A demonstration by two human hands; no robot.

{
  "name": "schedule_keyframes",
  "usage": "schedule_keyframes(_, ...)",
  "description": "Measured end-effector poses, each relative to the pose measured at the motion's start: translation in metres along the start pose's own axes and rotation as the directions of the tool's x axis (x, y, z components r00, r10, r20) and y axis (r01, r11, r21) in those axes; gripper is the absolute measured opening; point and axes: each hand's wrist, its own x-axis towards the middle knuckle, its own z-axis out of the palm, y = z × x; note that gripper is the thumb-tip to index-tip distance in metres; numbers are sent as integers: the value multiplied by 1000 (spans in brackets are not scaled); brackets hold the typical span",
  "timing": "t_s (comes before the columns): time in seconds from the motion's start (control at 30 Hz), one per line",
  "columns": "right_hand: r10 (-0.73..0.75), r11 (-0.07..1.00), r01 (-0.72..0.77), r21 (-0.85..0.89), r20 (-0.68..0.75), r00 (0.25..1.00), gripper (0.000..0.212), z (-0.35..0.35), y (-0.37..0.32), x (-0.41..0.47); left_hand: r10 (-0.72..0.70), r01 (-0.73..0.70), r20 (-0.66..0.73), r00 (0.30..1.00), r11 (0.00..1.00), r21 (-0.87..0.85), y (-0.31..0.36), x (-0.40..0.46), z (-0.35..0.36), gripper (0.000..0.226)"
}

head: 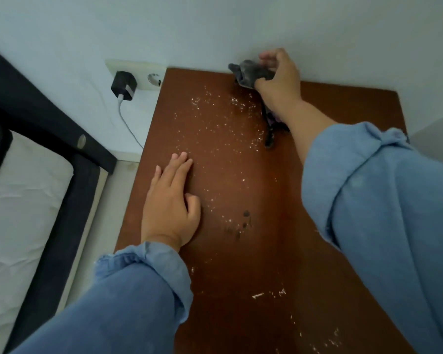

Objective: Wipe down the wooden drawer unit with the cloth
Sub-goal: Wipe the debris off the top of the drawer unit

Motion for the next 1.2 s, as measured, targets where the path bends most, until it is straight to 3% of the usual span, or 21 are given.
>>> schedule_keyframes(0.13,-79,939,120,-322,139,987,46,14,17,21,-10,10,7,1000,1000,-10,-3,5,-1,66)
schedule_keyframes(0.2,-78,915,134,-380,159,984,48,16,20,22,-13,13,16,1000,1000,-16,-4,5,-2,67)
schedule_keyframes(0.5,-221,876,275,-396,177,959,44,18,19,-63,0,0,-2,1000,1000,-19,-8,8,0,68)
schedule_keyframes(0.83,-130,864,222,-452,226,965,40,6,4,-212,10,-10,-30,1000,1000,-4,-6,7,2,63)
schedule_keyframes(1.2,-154,935,211,-286,208,966,39,-2,1,-301,11,-11,-34,999,1000,-25,-5,3,0,64)
